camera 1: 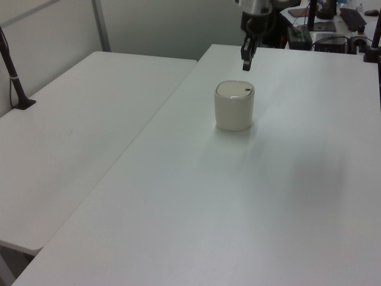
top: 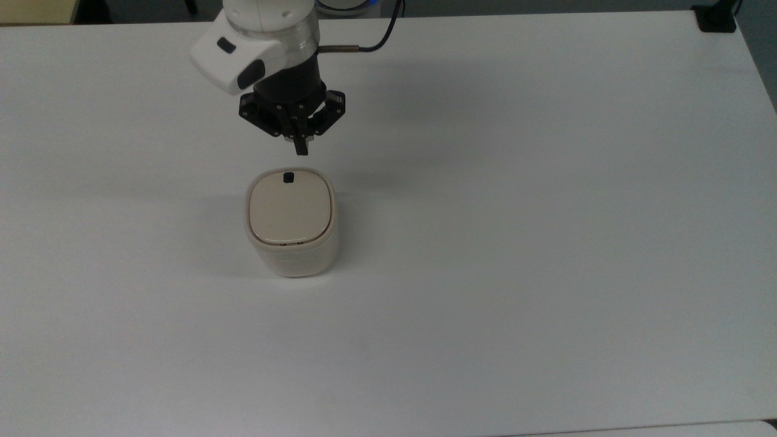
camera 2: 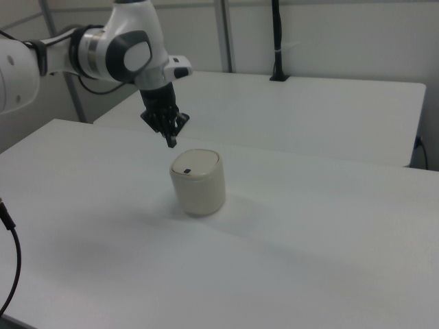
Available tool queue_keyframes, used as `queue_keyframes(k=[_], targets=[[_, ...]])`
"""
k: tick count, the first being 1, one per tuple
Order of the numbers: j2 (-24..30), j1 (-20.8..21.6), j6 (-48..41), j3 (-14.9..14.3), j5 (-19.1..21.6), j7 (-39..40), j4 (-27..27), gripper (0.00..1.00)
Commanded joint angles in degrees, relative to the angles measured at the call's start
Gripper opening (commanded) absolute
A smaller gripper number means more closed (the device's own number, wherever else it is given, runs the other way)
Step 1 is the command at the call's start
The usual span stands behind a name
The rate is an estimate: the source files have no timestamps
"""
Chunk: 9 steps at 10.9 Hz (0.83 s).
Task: Open the trash bin
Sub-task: 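Lower the gripper onto the dark tab at the lid's edge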
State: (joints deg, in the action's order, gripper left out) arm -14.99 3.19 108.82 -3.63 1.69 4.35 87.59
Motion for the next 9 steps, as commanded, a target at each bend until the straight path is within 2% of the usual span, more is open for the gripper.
queue_keyframes(k=[1,9], targets=[[-3.45,0.06,0.78,-0.42,-1.15,2.77,-0.14,0.0],[-8.29,0.15,2.36,-0.42,-3.27,3.21,-0.32,0.0]])
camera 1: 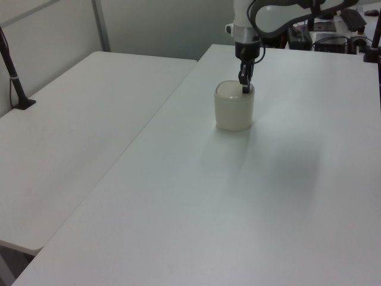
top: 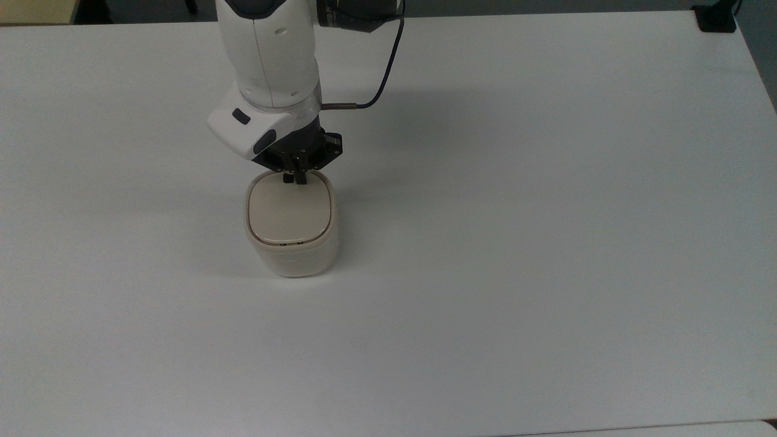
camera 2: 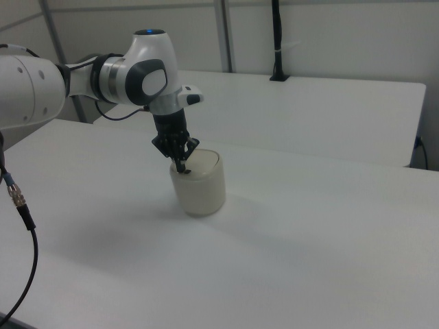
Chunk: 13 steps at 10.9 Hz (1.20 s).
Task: Open the trash bin
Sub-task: 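Pull the lid tab upward with the gripper, swinging the lid open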
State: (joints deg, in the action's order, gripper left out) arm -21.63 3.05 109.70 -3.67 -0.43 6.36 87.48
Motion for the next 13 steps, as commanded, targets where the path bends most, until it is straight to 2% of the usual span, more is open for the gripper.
queue_keyframes(k=[1,4,6,7,8,11,13], targets=[[-2.18,0.29,1.48,-0.38,-1.68,1.11,-0.2,0.0],[-2.1,0.29,1.39,-0.38,-1.59,1.03,-0.38,0.0],[1.22,0.21,-0.53,-0.38,-1.51,0.85,-1.78,0.0],[3.77,0.12,-4.72,-0.38,-1.59,1.02,-2.13,0.04],[6.32,0.2,-8.85,-0.46,-1.68,1.03,-2.14,0.13],[12.04,0.99,-20.29,-0.03,-1.59,-0.81,-2.14,1.0],[14.94,2.13,-21.02,0.33,-1.59,-7.73,-1.44,1.0]])
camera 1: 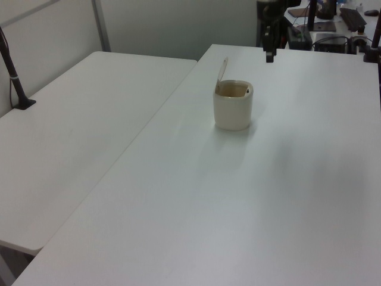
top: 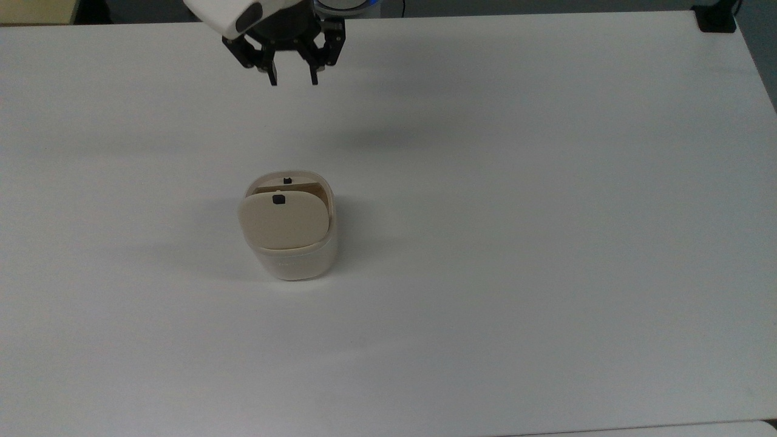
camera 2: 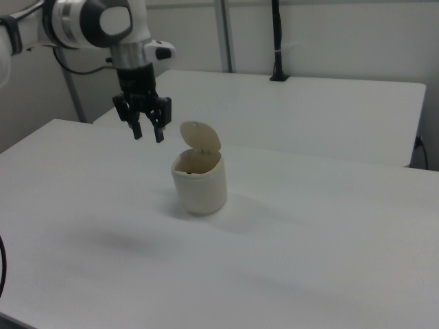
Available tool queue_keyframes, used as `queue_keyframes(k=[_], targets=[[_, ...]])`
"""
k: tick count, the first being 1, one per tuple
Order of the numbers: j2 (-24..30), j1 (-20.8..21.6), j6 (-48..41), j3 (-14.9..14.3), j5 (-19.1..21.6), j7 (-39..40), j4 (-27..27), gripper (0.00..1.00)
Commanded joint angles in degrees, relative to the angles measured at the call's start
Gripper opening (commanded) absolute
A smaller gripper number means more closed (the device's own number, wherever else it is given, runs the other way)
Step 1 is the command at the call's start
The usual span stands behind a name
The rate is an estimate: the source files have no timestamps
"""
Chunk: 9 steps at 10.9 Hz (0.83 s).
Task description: Open the trash bin
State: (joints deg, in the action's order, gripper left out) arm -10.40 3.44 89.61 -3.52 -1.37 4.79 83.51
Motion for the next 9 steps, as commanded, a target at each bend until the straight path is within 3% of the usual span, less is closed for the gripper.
queue_keyframes(k=[1,5,9], targets=[[5.2,1.75,-0.93,0.09,-0.48,-6.98,2.97,1.0],[7.23,0.96,0.04,-0.52,-0.13,-12.86,4.29,1.0],[7.06,0.69,0.04,-0.7,-0.13,-12.62,4.12,1.0]])
